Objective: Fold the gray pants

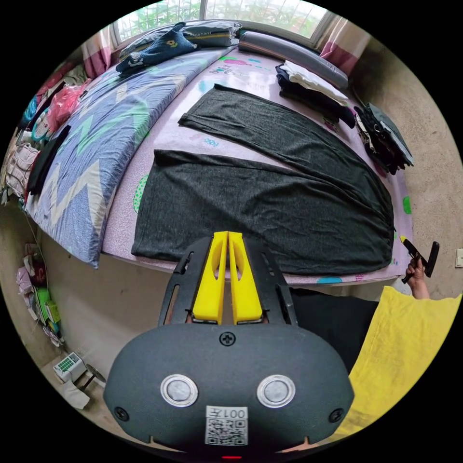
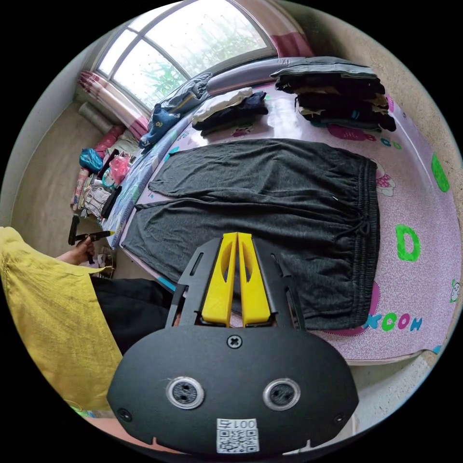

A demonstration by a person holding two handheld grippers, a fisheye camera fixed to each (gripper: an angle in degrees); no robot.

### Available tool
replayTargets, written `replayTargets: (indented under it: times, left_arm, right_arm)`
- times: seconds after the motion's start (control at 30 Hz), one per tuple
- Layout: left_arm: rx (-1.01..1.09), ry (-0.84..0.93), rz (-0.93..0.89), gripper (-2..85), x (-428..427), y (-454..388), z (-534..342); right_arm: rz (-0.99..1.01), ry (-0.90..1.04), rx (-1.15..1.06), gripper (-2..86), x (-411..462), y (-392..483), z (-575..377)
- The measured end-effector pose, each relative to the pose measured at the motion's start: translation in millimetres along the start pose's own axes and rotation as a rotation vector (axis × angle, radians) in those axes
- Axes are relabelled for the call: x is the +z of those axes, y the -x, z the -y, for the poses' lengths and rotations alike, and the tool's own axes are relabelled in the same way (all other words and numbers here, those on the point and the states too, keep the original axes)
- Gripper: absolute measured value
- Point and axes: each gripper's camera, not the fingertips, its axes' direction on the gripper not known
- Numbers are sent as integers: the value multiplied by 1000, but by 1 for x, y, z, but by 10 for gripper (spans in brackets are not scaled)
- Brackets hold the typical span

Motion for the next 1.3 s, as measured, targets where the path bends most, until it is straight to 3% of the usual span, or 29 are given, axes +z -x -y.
replayTargets:
  times: [0.27, 0.73, 1.1, 1.3]
  left_arm:
    - [67, 40, -31, -15, -6, 3, 67]
    - [793, 28, 56, -9, -20, -75, 318]
    - [1099, 86, 257, 31, 19, -157, 478]
    - [1233, 136, 274, 14, 40, -202, 526]
  right_arm:
    - [-3, 34, -35, 1, 34, 13, 44]
    - [81, 75, -124, 49, 85, 22, 132]
    - [-19, 191, -336, 80, 143, -39, 252]
    - [-92, 365, -483, 98, 206, -79, 336]
